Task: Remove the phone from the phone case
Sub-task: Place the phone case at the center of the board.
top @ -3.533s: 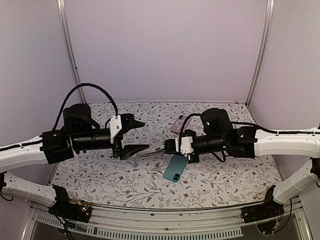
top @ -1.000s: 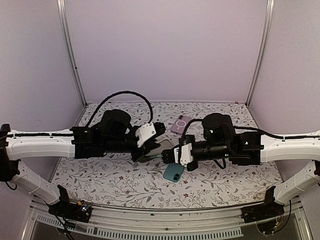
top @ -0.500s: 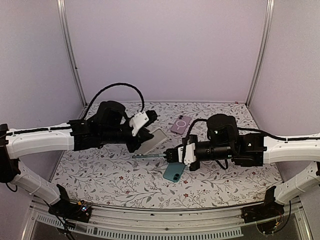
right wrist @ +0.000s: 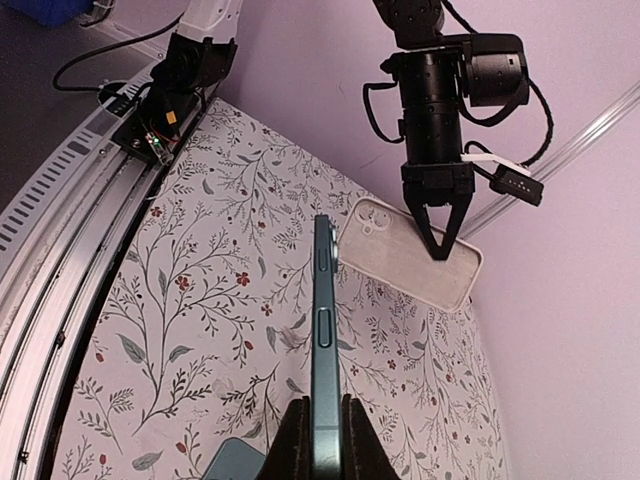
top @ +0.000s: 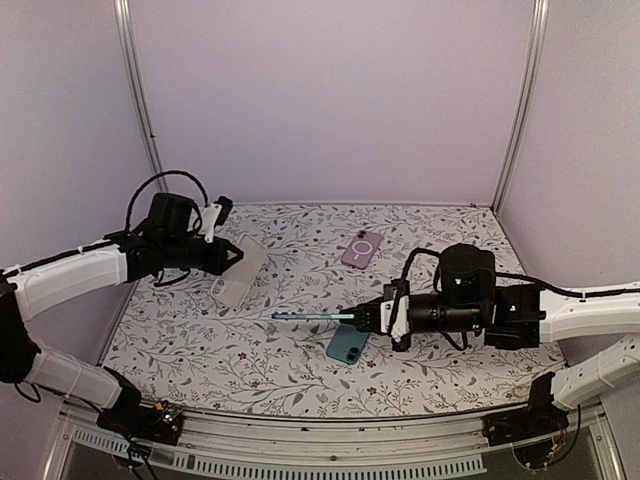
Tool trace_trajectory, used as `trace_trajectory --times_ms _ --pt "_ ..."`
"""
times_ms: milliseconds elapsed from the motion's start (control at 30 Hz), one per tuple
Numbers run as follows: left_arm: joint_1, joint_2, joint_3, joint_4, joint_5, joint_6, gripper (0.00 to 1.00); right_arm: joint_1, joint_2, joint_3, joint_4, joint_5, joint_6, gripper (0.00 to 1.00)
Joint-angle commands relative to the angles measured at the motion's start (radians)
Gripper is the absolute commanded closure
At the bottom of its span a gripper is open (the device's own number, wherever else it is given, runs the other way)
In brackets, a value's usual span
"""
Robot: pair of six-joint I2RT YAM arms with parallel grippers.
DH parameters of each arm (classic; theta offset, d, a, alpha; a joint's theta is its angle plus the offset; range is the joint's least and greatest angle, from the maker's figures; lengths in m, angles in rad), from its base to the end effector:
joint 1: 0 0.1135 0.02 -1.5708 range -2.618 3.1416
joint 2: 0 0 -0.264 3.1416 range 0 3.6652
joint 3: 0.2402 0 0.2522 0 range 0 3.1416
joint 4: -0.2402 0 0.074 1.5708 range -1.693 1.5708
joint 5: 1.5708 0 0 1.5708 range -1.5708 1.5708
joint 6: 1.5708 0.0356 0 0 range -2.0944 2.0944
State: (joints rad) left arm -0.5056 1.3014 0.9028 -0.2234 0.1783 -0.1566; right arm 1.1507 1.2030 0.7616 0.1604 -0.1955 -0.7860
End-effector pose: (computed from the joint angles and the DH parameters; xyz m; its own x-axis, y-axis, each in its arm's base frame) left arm 0.2484 -0.1447 0.2647 -0.5975 0.1554 -0.7867 0.5159 0.8255 -0.2288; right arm 0.1066 0.2556 0.2792 0.6076 -0.3414 -0.7171 -0.7668 -0.0168 -0.6417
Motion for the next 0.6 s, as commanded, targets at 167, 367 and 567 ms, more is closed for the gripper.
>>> trace_trajectory --times_ms 167,367,567 --pt "0.266 -0.148 -0.251 -0.015 0.118 -0.277 1.00 0.000 -0.011 -0.086 0.309 0.037 0.212 1.00" --pt "0.319 -0.185 -0.384 0.033 0.113 -0.393 0.96 0.000 -0.004 -0.115 0.396 0.100 0.431 1.00" --pt "0.332 -0.236 -0.478 0.073 0.082 -0.478 0.88 0.000 0.019 -0.123 0.436 0.170 0.567 1.00"
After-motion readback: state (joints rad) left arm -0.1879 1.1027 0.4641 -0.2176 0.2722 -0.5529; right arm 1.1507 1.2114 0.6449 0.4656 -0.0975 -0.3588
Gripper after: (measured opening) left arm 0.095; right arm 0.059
